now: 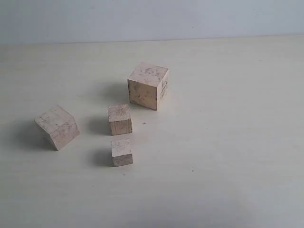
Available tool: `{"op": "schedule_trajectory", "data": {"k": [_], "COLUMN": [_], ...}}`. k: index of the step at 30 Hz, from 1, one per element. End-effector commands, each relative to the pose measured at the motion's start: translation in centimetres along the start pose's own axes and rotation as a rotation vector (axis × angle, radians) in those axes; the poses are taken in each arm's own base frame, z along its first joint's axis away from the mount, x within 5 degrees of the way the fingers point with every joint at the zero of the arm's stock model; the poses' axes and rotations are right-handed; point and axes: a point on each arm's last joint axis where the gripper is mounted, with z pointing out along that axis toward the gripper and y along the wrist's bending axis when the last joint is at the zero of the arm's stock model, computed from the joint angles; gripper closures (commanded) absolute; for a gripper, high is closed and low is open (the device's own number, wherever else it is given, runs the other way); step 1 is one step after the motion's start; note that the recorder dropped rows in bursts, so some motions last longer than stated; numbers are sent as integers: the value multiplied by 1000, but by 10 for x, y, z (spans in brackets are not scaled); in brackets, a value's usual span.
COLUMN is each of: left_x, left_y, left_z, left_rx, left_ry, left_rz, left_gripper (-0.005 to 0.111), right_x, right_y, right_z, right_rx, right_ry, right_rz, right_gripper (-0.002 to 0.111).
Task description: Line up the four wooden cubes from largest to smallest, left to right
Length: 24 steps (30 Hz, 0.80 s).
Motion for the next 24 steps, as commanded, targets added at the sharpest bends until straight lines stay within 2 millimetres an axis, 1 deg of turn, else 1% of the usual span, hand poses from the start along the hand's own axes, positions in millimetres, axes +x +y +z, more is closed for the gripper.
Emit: {"op": "schedule_trajectory", "data": {"k": [1, 8, 10, 16, 24], "left_x": [-1, -1, -1, -1, -1], "left_y": [0, 0, 0, 0, 0], "left_z": [0, 0, 0, 0, 0], "left_rx": [4, 4, 4, 4, 4], "left_ry": [-17, -17, -17, -17, -17], "left_rz": [-16, -16, -16, -16, -16], "left_gripper": [107, 107, 107, 107, 107], "right_x": [1, 1, -2, -29, -46], "right_y": [0, 0, 0, 0, -2], "right_z": [0, 0, 0, -5, -13], "right_rx": [2, 2, 3, -3, 5], "right_ry": [-7, -7, -39, -338, -550], "right_rz": [-6, -6, -7, 42, 43], "right_gripper": [108, 108, 108, 108, 108]}}
